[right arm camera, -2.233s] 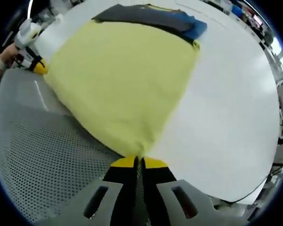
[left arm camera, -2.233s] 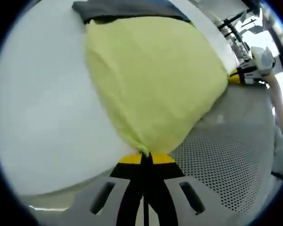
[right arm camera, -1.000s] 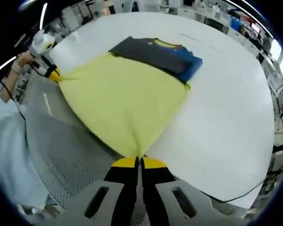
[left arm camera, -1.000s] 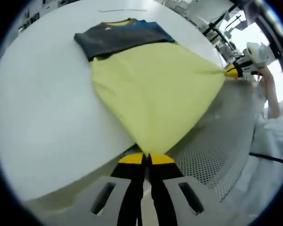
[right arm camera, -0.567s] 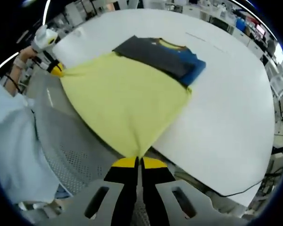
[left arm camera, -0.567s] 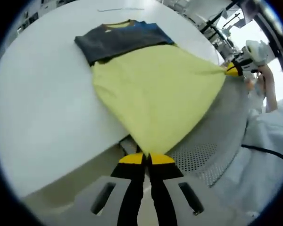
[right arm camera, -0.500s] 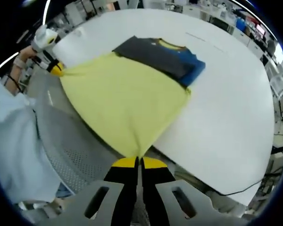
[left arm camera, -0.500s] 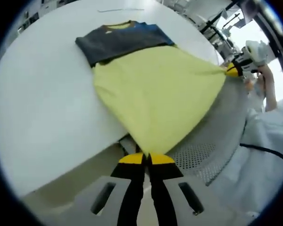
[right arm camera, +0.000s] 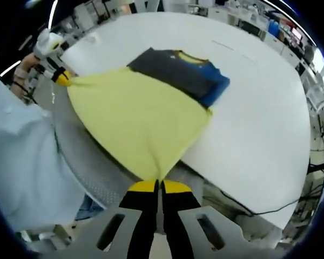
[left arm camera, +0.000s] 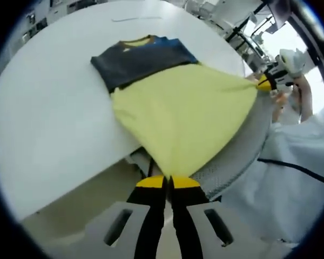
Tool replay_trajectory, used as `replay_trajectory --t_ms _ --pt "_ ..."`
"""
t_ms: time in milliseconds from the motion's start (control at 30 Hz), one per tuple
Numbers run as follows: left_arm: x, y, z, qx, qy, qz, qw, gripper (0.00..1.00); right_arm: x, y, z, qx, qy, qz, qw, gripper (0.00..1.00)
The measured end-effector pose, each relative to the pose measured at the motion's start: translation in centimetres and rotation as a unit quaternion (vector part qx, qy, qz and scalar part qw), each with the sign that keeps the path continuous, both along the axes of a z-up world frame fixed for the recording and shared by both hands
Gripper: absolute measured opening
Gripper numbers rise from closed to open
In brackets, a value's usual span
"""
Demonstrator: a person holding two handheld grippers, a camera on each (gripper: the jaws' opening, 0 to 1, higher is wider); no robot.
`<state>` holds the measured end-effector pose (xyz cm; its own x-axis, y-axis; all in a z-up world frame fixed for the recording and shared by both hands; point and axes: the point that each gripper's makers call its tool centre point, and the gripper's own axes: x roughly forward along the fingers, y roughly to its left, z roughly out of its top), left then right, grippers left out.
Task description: Fold the garment on the visible template until the final outline fits inside the template.
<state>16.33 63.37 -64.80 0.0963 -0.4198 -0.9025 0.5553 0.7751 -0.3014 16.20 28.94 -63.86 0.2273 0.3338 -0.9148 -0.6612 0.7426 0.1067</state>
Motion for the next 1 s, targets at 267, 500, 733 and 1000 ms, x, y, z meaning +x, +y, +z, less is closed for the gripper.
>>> replay_trajectory --t_ms 267,500,733,1000 --pt "-1.0 0.1 2.1 0.013 -0.017 -0.022 0.9995 0.0 -0.6 -0.2 1.9 -0.007 -0.015 0.009 0.9998 0.03" --pt "-1.6 0.5 3.3 0.02 -0.027 -0.022 0.9992 0.0 -1.1 -0.3 3.3 -0.008 -0.024 0.02 0.9995 0.03" --pt "-2.7 0.5 4.5 0.026 -0.028 -0.033 0.9987 0.0 -1.9 0.0 4.8 -0.014 -0.028 0.044 0.9985 0.03" --pt "-3.2 0.7 5.4 0.029 -0.032 -0.031 0.9986 0.0 -2.1 0.3 6.1 -0.016 -0.035 0.061 0.9974 0.03"
